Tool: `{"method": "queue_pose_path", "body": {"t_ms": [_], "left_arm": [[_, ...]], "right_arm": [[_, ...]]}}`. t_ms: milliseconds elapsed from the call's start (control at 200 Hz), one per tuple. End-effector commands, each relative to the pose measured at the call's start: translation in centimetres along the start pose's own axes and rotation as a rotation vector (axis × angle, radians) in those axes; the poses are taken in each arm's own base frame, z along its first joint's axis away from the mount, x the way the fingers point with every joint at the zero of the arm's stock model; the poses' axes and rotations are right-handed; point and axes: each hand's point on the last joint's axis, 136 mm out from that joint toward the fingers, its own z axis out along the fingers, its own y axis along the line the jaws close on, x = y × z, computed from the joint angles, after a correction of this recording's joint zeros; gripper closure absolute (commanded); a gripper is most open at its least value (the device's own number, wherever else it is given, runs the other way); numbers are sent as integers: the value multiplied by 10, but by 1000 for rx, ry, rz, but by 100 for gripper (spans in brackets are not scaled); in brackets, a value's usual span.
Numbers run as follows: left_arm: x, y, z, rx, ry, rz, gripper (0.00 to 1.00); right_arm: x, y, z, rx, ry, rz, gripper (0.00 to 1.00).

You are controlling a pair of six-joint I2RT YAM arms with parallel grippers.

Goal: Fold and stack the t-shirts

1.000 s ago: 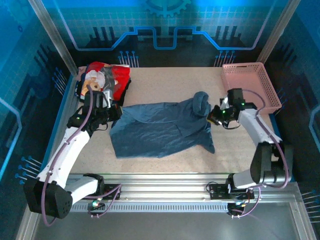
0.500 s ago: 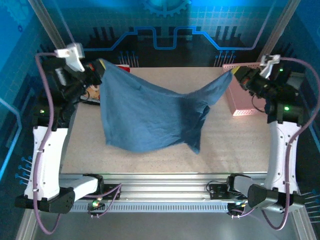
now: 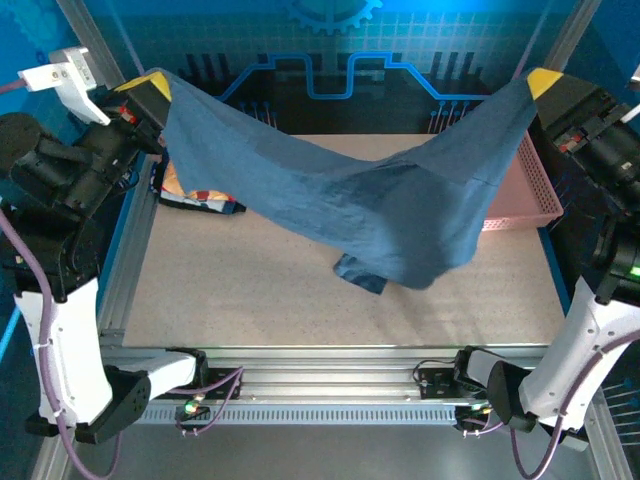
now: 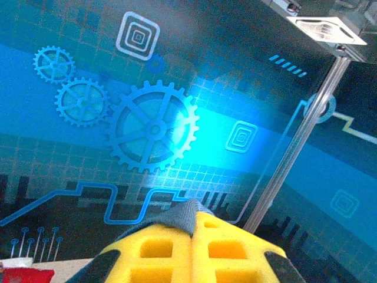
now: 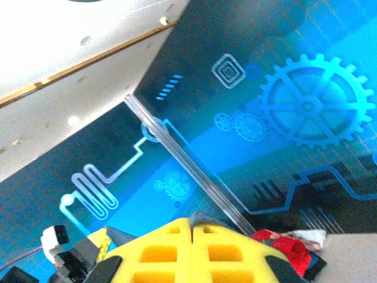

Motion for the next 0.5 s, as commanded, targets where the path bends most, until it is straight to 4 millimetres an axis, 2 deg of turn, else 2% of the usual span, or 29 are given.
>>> {"method": "queue_pose_path", "body": {"t_ms": [0, 120, 230, 370, 495], "left_arm": [[-24, -23, -26, 60, -70, 47, 100], [-26, -27, -27, 77, -76, 27, 100], [-9, -9, -8, 33, -25, 8, 100], [24, 27, 31, -55, 58, 2, 100], [68, 72, 78, -149, 160, 3, 100]], "right_arm": [[-9, 5, 2, -5, -7, 25, 100], [-18, 6, 6, -4, -20, 23, 100], [-25, -17, 15, 48, -12, 21, 100], [-35, -83, 40, 130, 15, 68, 100], [-33, -154, 72, 213, 62, 116, 100]]}}
